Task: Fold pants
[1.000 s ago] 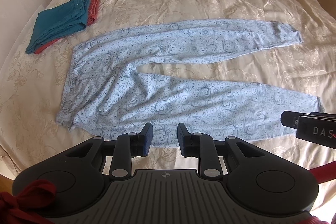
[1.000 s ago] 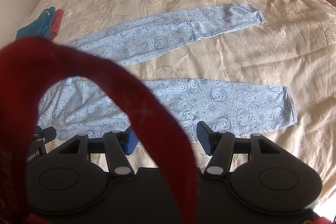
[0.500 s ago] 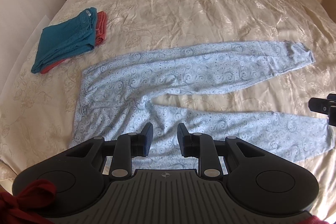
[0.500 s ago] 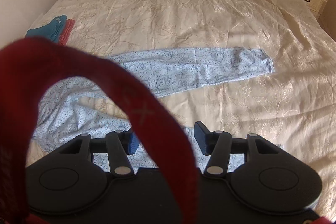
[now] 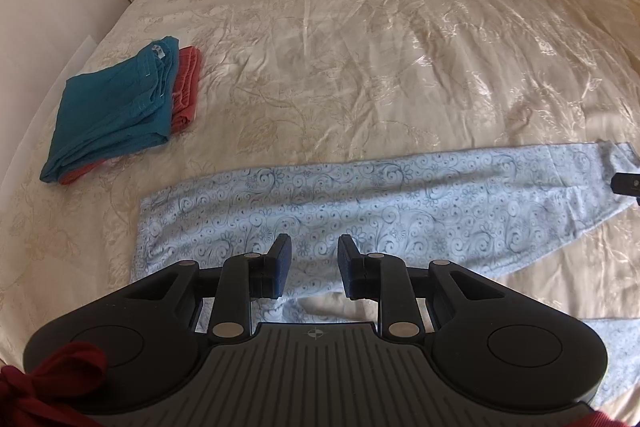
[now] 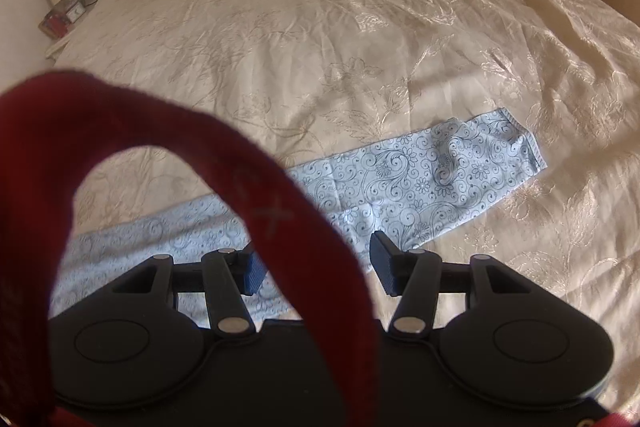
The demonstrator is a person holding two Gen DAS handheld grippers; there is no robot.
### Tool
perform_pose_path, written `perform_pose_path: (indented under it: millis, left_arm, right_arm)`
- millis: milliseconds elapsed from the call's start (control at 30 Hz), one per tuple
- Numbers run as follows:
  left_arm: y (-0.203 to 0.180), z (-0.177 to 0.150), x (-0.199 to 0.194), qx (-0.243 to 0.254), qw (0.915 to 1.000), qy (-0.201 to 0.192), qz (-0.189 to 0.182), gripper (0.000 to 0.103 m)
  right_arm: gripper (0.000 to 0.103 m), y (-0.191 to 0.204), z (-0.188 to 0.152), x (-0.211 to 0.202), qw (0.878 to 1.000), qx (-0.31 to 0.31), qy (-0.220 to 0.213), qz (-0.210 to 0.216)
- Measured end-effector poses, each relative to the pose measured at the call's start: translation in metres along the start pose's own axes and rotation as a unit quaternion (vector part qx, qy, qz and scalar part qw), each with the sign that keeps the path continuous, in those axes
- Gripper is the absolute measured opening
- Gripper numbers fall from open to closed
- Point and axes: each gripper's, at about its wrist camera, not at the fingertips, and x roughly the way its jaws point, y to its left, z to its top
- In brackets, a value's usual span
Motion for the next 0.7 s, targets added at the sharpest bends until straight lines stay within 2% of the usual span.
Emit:
perform_pose_path:
  millis: [200,433,700]
  left_arm:
    - [0.000,0.016,0.040,0.005,0.9998,0.016,0.008,0.025]
    - [0.001,0.026,0.072,0.008,0.9994,0.034,0.009,0.025]
    - [0.005,0.030,0.094,0.000,0.9989,0.046,0.011,0.025]
  right_arm:
    - [0.060,-0.006,0.033,0.052,0.999,0.047,0.004,-0.014]
    - [0.060,0.002,0.066,0.114,0.997,0.072,0.018,-0.036]
    - [0.058,0.000,0.065,0.163,0.991,0.091,0.061,-0.073]
